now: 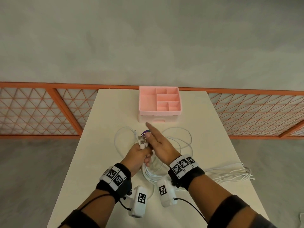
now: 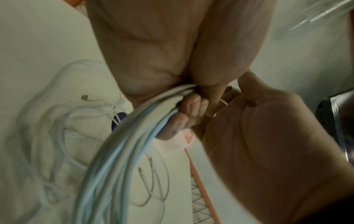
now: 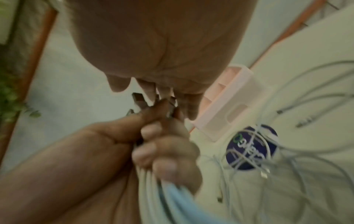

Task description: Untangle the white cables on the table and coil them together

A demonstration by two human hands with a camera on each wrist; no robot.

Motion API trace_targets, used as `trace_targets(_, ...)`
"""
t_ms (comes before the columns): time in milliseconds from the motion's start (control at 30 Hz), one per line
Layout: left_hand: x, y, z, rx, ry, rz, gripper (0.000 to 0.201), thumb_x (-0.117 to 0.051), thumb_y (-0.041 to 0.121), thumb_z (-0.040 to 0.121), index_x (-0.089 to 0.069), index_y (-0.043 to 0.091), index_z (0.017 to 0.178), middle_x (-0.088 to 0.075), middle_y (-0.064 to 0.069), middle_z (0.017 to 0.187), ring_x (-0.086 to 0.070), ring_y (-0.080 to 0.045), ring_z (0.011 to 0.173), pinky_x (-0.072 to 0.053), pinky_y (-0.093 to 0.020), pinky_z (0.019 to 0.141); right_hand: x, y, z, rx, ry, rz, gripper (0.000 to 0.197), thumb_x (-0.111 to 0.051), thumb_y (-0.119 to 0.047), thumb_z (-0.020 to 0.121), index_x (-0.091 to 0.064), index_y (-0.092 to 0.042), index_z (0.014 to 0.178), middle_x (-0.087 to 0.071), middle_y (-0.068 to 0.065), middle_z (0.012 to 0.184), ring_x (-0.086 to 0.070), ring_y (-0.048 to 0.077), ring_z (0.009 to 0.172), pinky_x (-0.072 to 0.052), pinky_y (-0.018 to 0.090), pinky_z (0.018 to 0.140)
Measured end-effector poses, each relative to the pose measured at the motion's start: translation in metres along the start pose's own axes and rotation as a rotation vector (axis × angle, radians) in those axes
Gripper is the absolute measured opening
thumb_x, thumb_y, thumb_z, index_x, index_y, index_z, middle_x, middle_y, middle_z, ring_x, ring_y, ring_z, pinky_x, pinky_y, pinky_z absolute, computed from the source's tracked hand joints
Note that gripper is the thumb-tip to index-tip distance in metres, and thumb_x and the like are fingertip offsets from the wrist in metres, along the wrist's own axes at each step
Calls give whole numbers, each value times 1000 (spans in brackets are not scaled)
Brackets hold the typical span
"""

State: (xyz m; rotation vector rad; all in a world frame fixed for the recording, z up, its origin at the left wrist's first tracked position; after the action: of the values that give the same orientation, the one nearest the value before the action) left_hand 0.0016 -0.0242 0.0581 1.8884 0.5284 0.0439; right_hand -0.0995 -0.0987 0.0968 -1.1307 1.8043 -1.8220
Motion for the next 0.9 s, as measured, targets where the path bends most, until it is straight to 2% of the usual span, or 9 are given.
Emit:
trace_targets(67, 3, 4, 4, 6, 71, -177, 22, -51, 6, 100, -59, 7, 79, -35, -3, 56, -35, -13, 46, -40, -28, 48, -6, 7, -8, -60, -50, 66, 54, -43, -45, 102, -19, -36, 150, -56, -14, 125, -57, -11, 100, -39, 3, 87)
trace_targets(100, 6, 6, 7, 0, 91, -282, 24, -54, 11, 100, -60, 10, 77, -35, -1, 55, -37, -13, 47, -43, -29, 51, -11, 14, -11, -72, -114, 42, 57, -48, -46, 100, -20, -37, 148, -60, -12, 115, -61, -10, 85, -44, 5, 80)
trace_targets(200, 13, 11, 12, -4, 106, -492, 23, -56, 18, 100, -52, 13, 78, -37, 2, 59, -40, -12, 50, -48, -32, 57, -24, 39, -16, -85, -290, -207, 35, -62, -47, 91, -59, -20, 113, -70, 1, 89, -67, 12, 70, -57, 36, 79)
trace_targets(267, 15, 7, 12, 0, 125, -492, 23, -56, 18, 100, -52, 12, 78, -41, 0, 60, -47, -14, 53, -54, -37, 68, -29, 51, -17, -64, -312, -303, 27, -59, -40, 95, -61, -13, 94, -62, -1, 75, -57, 13, 66, -50, 36, 73)
trace_targets(367, 18, -1, 9, 0, 115, -393, 22, -63, 21, 95, -57, 9, 79, -51, -3, 65, -57, -18, 67, -51, -45, 85, -32, 52, -19, -26, -307, -315, 18, -51, -37, 100, -56, -20, 96, -55, -8, 75, -51, 6, 68, -41, 23, 68)
trace_targets(533, 21, -20, 2, 81, 81, -434, 22, -66, 24, 86, -61, 5, 94, -56, -3, 69, -59, -20, 75, -50, -34, 75, -35, 61, -16, -104, -312, -339, 24, -48, -40, 101, -50, -29, 80, -51, -8, 70, -48, 6, 65, -39, 28, 68)
trace_targets(667, 26, -26, 7, 135, 170, -500, 20, -51, 20, 102, -58, 6, 90, -59, -8, 72, -65, -27, 77, -54, -38, 76, -41, 60, -15, -92, -342, -468, 32, -44, -38, 103, -56, -9, 110, -64, 11, 96, -56, 21, 84, -44, 35, 78)
trace_targets(800, 38, -30, 16, 142, 286, -610, 29, -43, 23, 105, -50, 13, 79, -43, 1, 56, -48, -17, 52, -52, -41, 75, -32, 61, -8, -131, -468, -597, 47, -49, -53, 96, -54, -10, 114, -65, 12, 103, -60, 26, 90, -46, 38, 81)
trace_targets(900, 50, -37, 19, 135, 332, -629, 34, -40, 26, 106, -45, 17, 74, -33, 7, 50, -34, -10, 41, -47, -31, 54, -4, 64, 5, -247, -375, -459, 61, -44, -68, 91, -65, -11, 98, -67, 4, 93, -59, 18, 85, -47, 37, 87)
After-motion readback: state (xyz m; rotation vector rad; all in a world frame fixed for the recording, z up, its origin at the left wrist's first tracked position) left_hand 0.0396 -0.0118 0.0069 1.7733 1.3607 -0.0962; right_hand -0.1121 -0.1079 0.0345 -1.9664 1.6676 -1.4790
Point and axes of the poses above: each hand's wrist, its own z-axis towards the middle knuckle, its own x-axis out of the back of the hand, y = z × x, the point moved 1 cm from there along z, towards the middle knuckle
